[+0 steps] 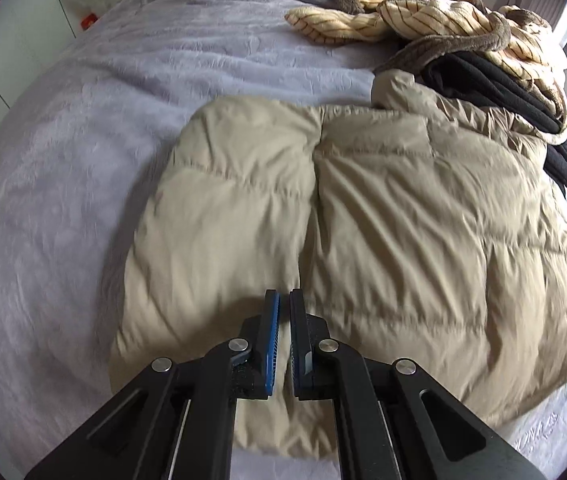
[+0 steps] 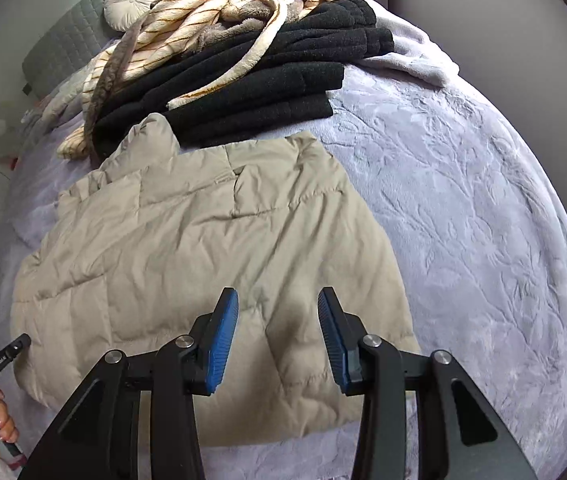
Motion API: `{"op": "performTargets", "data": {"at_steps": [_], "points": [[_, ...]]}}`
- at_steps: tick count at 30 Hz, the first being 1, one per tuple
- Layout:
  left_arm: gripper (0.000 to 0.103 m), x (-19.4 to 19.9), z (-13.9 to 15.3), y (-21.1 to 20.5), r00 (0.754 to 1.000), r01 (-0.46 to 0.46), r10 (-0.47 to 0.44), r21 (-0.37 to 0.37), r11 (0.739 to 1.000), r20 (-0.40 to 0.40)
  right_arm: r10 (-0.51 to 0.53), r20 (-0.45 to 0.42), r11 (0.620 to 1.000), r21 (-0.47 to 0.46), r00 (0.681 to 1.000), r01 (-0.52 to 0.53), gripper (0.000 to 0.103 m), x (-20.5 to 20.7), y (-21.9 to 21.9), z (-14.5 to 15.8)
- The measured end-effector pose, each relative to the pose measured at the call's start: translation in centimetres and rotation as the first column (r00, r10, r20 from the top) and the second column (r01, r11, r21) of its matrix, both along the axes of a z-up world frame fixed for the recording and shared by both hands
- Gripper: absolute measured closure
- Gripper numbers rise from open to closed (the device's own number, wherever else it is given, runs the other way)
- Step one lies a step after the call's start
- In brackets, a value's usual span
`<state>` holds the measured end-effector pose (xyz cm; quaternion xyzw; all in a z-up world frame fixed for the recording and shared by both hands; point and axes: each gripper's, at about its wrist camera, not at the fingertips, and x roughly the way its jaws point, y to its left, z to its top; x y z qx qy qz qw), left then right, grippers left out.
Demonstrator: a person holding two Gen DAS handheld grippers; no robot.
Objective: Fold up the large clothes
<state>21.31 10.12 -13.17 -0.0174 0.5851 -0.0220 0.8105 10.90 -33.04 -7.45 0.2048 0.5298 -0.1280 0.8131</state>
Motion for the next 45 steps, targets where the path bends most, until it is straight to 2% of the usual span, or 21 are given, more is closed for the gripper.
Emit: {"op": "performTargets", "data": {"at_steps": [14,15,16,17,19,21,24,26,27,31,33,36,40,45], "points": [[0.097,-6.1,0.0,-0.4,0.996,0.006,-0.011,-0.052,0.999,-0.087,0.010,-0.080,0.995,0.104,0.997,-0.002,0.048,-5.2,2.7,-0.7],[0.080,-6.5,-0.1,-0.4,0.995,0.002,-0.008,-0.055,0.999,-0.097,0.013,-0.086,0.994,0.109,0.996,-0.003,0.047,-5.5,2.9,-0.9],[0.054,-6.8,-0.2,-0.3,0.994,-0.002,-0.004,-0.057,0.998,-0.106,0.015,-0.093,0.994,0.111,0.996,-0.004,0.047,-5.7,3.1,-1.0],[0.000,-7.2,-0.2,-0.2,0.994,-0.015,0.009,-0.050,0.999,-0.112,0.015,-0.098,0.993,0.114,0.995,-0.004,0.047,-6.0,3.4,-1.1],[0.001,-8.2,0.5,-0.1,0.997,-0.025,0.022,-0.047,0.999,-0.073,0.014,-0.107,0.992,0.126,0.994,-0.001,0.046,-6.5,3.7,-1.3],[0.001,-8.9,0.4,-0.3,0.996,-0.009,0.005,-0.051,0.999,-0.086,0.015,-0.112,0.991,0.132,0.994,-0.001,0.045,-6.9,4.0,-1.3],[0.001,-9.7,0.1,-0.4,0.996,-0.007,0.003,-0.036,0.999,-0.093,0.013,-0.114,0.988,0.152,0.993,0.004,0.038,-7.4,4.3,-1.5],[0.001,-10.0,0.0,-0.4,0.996,-0.006,0.003,-0.037,0.999,-0.087,0.003,-0.104,0.985,0.173,0.995,0.016,0.031,-7.7,4.3,-1.5],[0.001,-10.2,-0.1,-0.4,0.996,-0.005,0.002,-0.039,0.999,-0.086,-0.005,-0.096,0.982,0.185,0.995,0.023,0.021,-7.9,4.3,-1.4],[0.001,-10.5,-0.6,-0.2,0.995,-0.017,0.014,-0.032,0.999,-0.099,-0.049,-0.067,0.964,0.259,0.997,0.065,0.017,-8.8,3.6,-1.7],[0.001,-10.8,-0.8,-0.1,0.994,-0.017,0.012,-0.041,0.999,-0.108,-0.064,-0.048,0.951,0.298,0.997,0.076,0.000,-9.3,3.4,-1.9],[0.001,-10.8,-0.6,0.4,0.994,-0.015,0.012,-0.024,1.000,-0.110,-0.081,-0.043,0.926,0.366,0.996,0.091,0.000,-9.7,3.3,-2.5],[0.001,-10.7,-1.1,0.4,0.993,-0.021,0.019,-0.018,1.000,-0.117,-0.077,-0.098,0.878,0.464,0.992,0.114,0.000,-9.8,3.1,-4.1],[0.001,-10.7,-1.6,0.5,0.993,-0.050,0.046,-0.029,0.998,-0.113,-0.107,-0.140,0.861,0.483,0.984,0.163,0.000,-9.2,2.0,-5.8]]}}
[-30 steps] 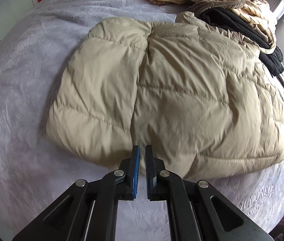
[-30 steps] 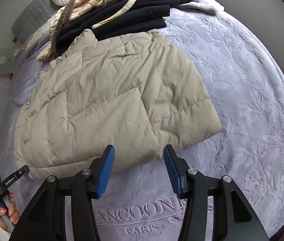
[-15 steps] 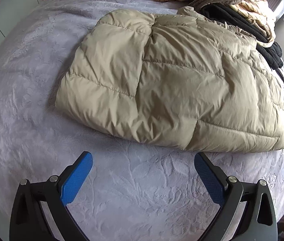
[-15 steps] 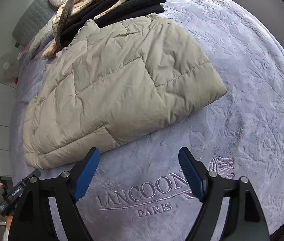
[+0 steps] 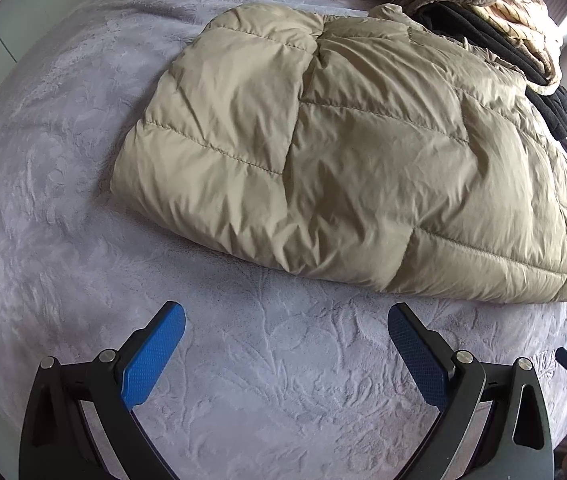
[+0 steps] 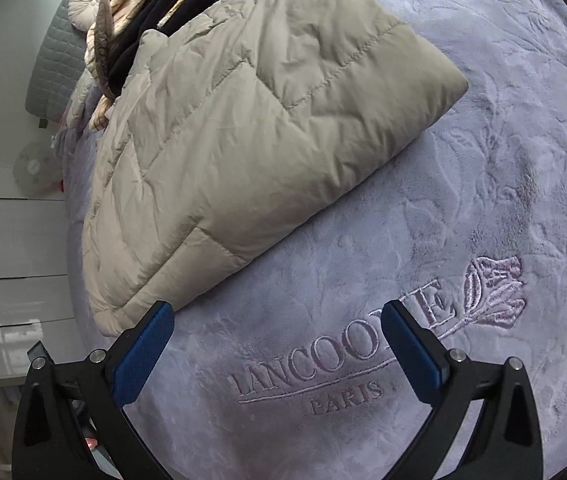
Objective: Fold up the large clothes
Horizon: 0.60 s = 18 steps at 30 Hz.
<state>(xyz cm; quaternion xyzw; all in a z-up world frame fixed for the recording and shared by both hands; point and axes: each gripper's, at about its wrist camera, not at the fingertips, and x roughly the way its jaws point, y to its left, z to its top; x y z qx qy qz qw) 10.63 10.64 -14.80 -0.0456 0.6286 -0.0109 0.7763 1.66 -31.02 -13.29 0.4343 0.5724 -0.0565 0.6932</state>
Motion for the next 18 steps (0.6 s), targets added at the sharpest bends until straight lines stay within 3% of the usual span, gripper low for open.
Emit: {"op": "performTargets", "data": {"at_steps": [5,8,10,14,18], "points": [[0.001,0.8,-0.9,1.2,1.000,-0.018,0.018,-0.031,0.999,-0.016,-0.085,0.002,0.992,0.097,0.996,0.084,0.000,0.0,-1.4,-1.4],[0.001,1.4,-1.0,3.1,0.999,-0.038,0.039,-0.133,0.990,-0.001,-0.126,0.016,0.982,0.145,0.992,0.122,0.000,0.2,-2.2,-1.9],[0.001,2.0,-1.2,5.8,0.995,-0.095,0.102,-0.226,0.969,0.018,-0.152,0.038,0.974,0.176,0.988,0.143,0.000,0.3,-2.7,-2.1],[0.001,3.2,-2.9,10.1,0.975,-0.211,0.223,-0.406,0.889,-0.018,-0.198,0.059,0.950,0.256,0.979,0.176,0.000,1.0,-3.4,-3.5],[0.001,4.2,-5.1,10.1,0.973,-0.223,0.222,-0.471,0.854,-0.058,-0.222,0.070,0.924,0.333,0.973,0.187,0.000,2.4,-3.0,-5.3]]}}
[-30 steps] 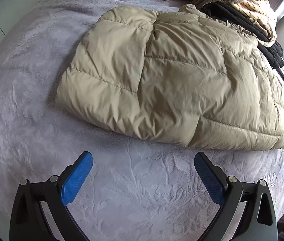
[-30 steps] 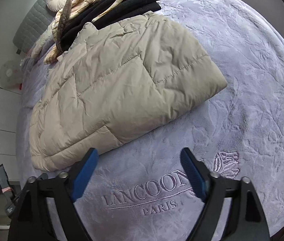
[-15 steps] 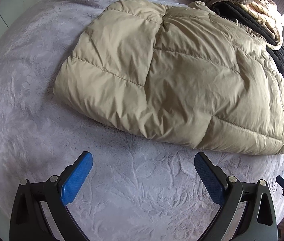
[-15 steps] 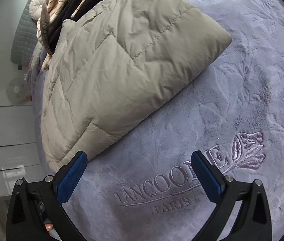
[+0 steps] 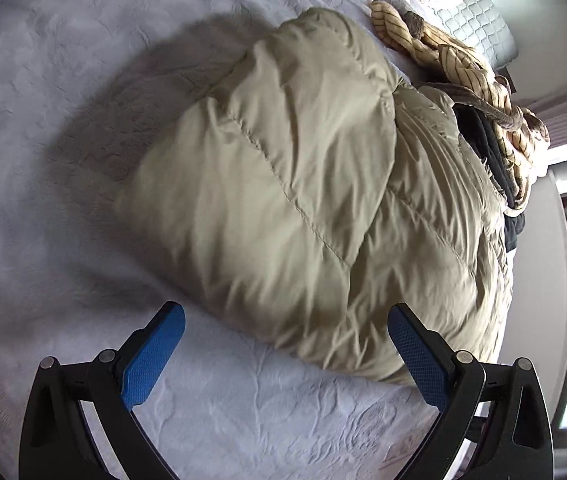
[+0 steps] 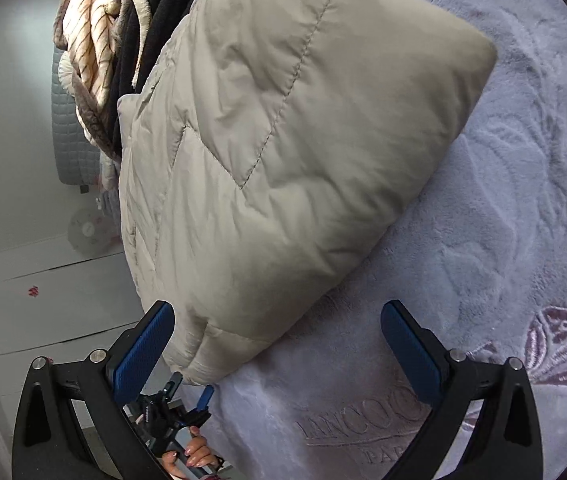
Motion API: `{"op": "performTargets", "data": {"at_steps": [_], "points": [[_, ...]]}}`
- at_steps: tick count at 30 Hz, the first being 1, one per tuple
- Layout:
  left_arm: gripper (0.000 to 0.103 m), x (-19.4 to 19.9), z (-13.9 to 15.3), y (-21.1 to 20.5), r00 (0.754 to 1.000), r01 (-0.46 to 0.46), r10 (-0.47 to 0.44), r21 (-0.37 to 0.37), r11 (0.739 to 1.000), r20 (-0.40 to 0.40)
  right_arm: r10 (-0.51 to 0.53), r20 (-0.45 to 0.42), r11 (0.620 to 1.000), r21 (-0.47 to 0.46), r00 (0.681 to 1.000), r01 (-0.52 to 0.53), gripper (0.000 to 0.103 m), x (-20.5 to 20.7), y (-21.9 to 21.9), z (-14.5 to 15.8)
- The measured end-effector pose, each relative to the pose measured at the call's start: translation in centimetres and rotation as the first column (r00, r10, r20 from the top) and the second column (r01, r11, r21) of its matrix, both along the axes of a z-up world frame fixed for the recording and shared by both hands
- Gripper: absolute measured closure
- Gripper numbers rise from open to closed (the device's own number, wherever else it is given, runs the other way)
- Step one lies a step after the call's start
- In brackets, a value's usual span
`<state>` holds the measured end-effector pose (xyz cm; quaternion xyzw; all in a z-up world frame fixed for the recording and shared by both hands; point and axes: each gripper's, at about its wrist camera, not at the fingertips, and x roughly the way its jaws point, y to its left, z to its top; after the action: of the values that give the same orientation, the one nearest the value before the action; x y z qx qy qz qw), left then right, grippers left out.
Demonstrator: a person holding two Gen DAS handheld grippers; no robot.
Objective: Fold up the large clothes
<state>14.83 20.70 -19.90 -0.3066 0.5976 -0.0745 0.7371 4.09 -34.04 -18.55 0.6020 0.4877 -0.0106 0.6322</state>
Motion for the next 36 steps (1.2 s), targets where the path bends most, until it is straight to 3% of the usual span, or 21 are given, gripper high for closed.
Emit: {"op": "performTargets", "data": {"at_steps": [9,15,16,18,20,21,22,24,30,36], "points": [[0.001,2.8,-1.2,-1.3,0.997,-0.077,0.077,-0.064,0.995,0.010,-0.077,0.078,0.992,0.105,0.994,0.069,0.000,3.0,0.1,-1.6],[0.003,4.3,-2.1,-1.3,0.992,-0.126,0.126,-0.052,0.991,-0.018,-0.126,0.074,0.984,0.135,0.989,0.116,0.000,4.4,-0.2,-2.5],[0.008,4.2,-1.9,-1.3,0.991,-0.136,0.136,-0.037,0.990,-0.013,-0.133,0.070,0.983,0.139,0.989,0.122,0.000,4.4,-0.2,-2.5],[0.046,3.9,-1.2,-1.3,0.991,-0.137,0.137,-0.017,0.990,0.011,-0.144,0.062,0.979,0.156,0.988,0.133,0.002,4.2,-0.3,-2.4],[0.079,3.5,-0.2,-1.0,0.992,-0.113,0.116,-0.062,0.992,0.052,-0.146,0.017,0.978,0.150,0.989,0.142,0.025,3.8,-0.4,-2.3],[0.083,3.6,0.5,-1.1,0.992,-0.106,0.109,-0.051,0.993,0.066,-0.150,0.011,0.977,0.157,0.989,0.146,0.046,3.7,-0.5,-2.4],[0.085,3.6,1.4,-1.3,0.992,-0.085,0.088,-0.037,0.996,0.094,-0.155,0.019,0.975,0.167,0.988,0.150,0.059,3.6,-0.5,-2.3],[0.088,3.6,2.9,-1.9,0.989,-0.052,0.053,-0.011,0.999,0.139,-0.150,0.053,0.977,0.161,0.987,0.140,0.071,3.5,-0.5,-1.4],[0.088,2.4,7.1,-2.6,0.972,0.019,-0.025,0.027,0.999,0.236,-0.092,0.148,0.987,0.142,0.985,0.071,0.079,3.1,-0.3,1.8],[0.088,0.1,8.8,-2.8,0.969,0.086,-0.099,0.067,0.994,0.226,-0.030,0.156,0.992,0.124,0.987,0.010,0.079,1.2,0.3,3.7]]}}
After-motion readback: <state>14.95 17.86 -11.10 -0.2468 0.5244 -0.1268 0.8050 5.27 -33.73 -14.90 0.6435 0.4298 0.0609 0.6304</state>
